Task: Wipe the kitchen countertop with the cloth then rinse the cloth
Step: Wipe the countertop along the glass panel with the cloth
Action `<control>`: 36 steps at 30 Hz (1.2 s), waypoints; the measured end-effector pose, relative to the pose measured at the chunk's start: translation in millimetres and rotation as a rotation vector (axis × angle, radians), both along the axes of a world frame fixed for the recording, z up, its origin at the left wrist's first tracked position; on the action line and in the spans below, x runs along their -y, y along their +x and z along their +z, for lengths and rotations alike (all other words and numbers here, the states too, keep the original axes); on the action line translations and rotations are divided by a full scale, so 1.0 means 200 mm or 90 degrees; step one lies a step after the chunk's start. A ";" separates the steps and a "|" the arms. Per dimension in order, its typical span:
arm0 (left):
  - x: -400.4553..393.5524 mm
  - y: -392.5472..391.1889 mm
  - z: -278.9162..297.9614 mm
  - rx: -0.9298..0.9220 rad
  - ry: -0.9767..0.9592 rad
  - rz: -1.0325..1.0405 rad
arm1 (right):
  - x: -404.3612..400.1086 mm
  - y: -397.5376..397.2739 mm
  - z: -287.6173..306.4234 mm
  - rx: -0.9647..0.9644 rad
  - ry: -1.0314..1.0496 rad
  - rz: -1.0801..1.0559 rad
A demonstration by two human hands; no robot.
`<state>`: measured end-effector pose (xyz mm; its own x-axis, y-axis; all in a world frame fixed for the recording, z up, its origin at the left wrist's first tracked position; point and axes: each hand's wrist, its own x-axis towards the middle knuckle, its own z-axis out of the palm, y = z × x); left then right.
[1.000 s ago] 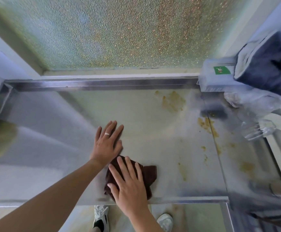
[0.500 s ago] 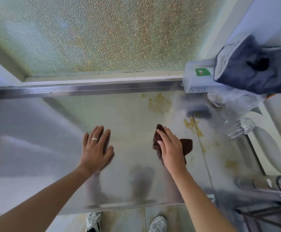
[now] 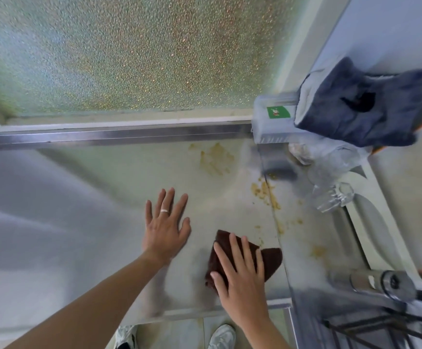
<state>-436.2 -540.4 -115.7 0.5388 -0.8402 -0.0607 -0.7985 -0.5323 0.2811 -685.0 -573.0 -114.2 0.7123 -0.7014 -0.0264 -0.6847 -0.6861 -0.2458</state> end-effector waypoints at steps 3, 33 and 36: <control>0.01 0.00 0.01 -0.001 0.008 0.009 | 0.08 0.10 -0.01 -0.015 -0.011 0.005; 0.37 0.66 -0.04 0.009 0.017 0.051 | 0.67 1.31 -0.04 0.017 -0.036 -0.013; 0.37 0.66 -0.04 0.010 0.005 0.054 | 0.80 1.42 -0.05 0.022 -0.042 -0.038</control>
